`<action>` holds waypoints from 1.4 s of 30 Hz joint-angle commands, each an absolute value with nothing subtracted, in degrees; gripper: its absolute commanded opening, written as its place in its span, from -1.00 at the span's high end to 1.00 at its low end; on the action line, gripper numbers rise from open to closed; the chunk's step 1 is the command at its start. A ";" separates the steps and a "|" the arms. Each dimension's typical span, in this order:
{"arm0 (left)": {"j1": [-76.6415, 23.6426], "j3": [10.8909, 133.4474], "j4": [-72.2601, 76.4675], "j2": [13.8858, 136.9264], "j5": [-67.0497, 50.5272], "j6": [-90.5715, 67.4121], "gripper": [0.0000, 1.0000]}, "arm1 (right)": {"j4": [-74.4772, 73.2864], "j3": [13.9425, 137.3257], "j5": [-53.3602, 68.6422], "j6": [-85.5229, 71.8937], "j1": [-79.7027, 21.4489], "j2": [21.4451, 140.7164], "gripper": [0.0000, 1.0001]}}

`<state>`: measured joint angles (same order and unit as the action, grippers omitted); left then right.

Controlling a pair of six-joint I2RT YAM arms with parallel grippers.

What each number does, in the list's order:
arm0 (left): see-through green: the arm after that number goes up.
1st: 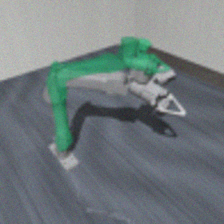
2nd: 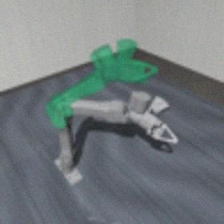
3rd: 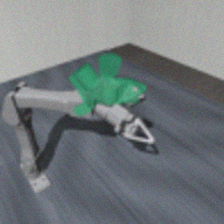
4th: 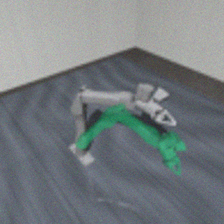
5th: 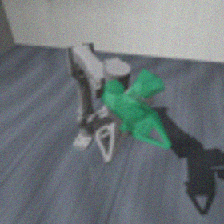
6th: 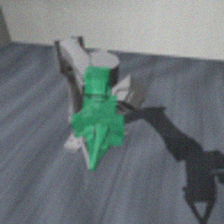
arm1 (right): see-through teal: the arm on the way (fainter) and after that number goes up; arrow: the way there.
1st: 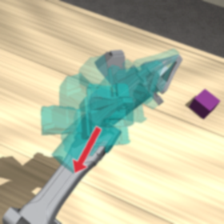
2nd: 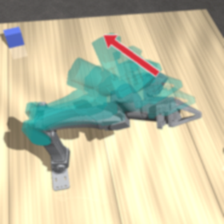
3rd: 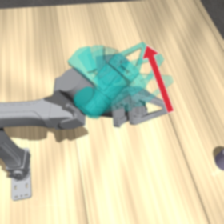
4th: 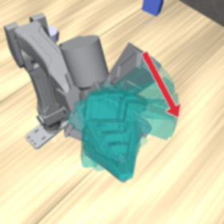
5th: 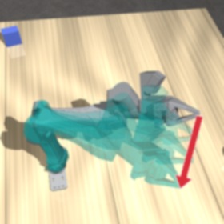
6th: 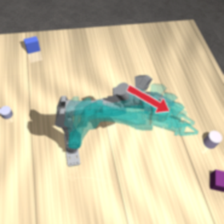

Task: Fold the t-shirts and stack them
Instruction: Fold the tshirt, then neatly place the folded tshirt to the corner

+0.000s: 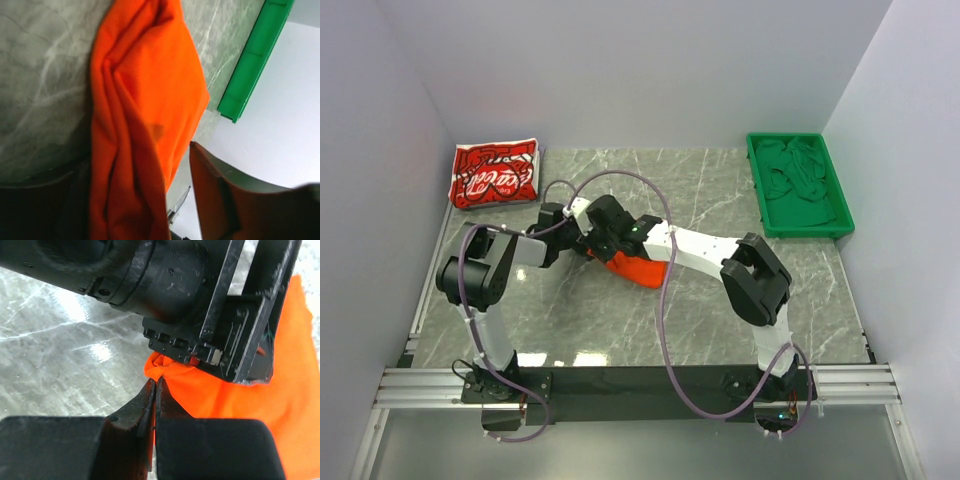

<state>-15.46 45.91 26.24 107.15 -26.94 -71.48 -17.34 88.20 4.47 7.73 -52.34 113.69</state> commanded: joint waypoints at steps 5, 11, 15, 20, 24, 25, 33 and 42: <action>-15.82 52.54 21.55 108.54 -22.42 -65.07 0.46 | -19.14 91.75 3.60 5.27 -51.77 113.03 1.00; -15.73 67.20 4.33 110.30 -14.43 -43.83 0.99 | -30.05 96.33 14.04 -3.42 -43.44 113.91 0.00; -14.77 76.18 -3.68 111.97 -7.58 -30.70 0.99 | -29.27 90.89 15.63 -1.67 -36.15 108.12 -0.40; -12.48 87.43 -8.86 115.40 -3.44 -18.03 0.99 | -31.47 89.49 15.30 -0.53 -31.03 106.53 -0.56; -10.03 97.10 -12.38 119.26 -1.32 -11.26 0.99 | -31.03 87.28 14.41 -0.53 -29.01 105.73 -0.56; -9.50 99.29 -13.52 121.18 -1.49 -10.12 0.99 | -31.03 87.10 14.59 -0.53 -28.92 105.65 -0.56; -5.98 114.51 -17.57 125.77 -0.18 -2.03 0.91 | -31.55 87.71 14.24 -0.53 -28.30 106.44 -0.56; -4.39 121.11 -19.60 124.29 -0.26 -0.62 0.95 | -31.82 87.89 14.41 0.88 -27.86 107.23 -0.55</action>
